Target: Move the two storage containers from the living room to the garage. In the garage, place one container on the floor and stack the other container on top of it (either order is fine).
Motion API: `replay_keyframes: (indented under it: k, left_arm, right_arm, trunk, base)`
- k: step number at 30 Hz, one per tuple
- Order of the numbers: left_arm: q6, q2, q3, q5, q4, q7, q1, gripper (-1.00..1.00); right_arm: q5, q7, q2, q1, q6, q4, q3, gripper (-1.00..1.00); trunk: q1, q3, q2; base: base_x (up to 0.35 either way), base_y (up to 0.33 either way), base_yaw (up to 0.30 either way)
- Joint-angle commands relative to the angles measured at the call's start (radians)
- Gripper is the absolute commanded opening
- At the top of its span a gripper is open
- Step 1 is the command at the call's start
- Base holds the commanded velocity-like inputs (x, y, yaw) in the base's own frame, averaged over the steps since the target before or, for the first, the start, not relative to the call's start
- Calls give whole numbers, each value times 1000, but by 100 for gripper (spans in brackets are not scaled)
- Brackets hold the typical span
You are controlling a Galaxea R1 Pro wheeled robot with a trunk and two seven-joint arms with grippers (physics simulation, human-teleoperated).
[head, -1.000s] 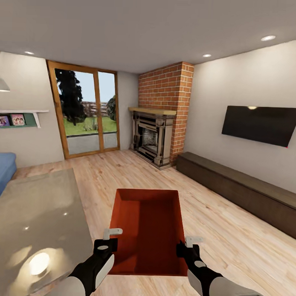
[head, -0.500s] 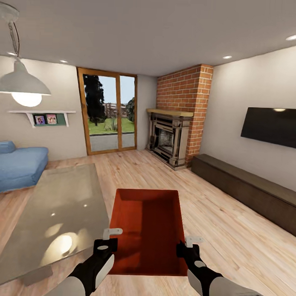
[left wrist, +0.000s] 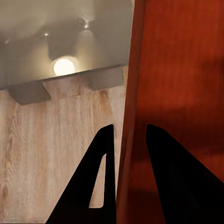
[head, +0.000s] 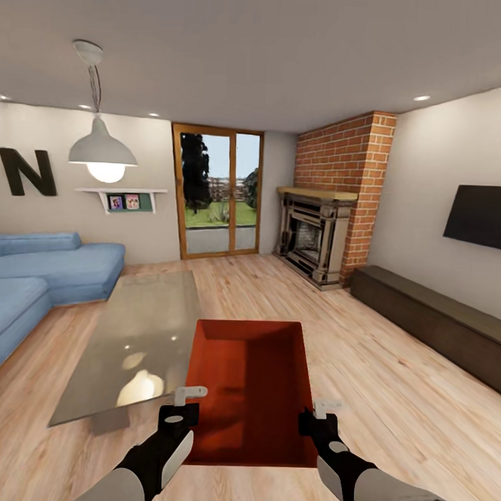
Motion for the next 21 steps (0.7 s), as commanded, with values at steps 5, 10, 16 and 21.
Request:
replay_keyframes:
  k: [5, 10, 16, 21]
  left_arm:
    - [4, -8, -1, -5, -13, 9, -1, -100]
    - [4, -7, -2, -5, -13, 9, -1, -100]
    - [3, -7, -3, -5, -13, 9, -1, -100]
    - [3, -7, -2, -5, -14, 9, -1, -100]
  right_arm:
    - [0, 1, 4, 0, -2, 3, 4, -100]
    - [0, 1, 4, -1, -3, 3, 3, -100]
    - [0, 1, 4, 0, -3, 3, 3, -100]
    - [0, 1, 4, -1, -3, 2, 3, -100]
  trunk:
    - [0, 1, -1]
    - [0, 3, -1]
    - [0, 6, -1]
    - [0, 8, -1]
  base:
    - [-311, -86, 264]
    - [-295, -138, 264]
    - [-121, -78, 264]
    - [-8, -5, 264]
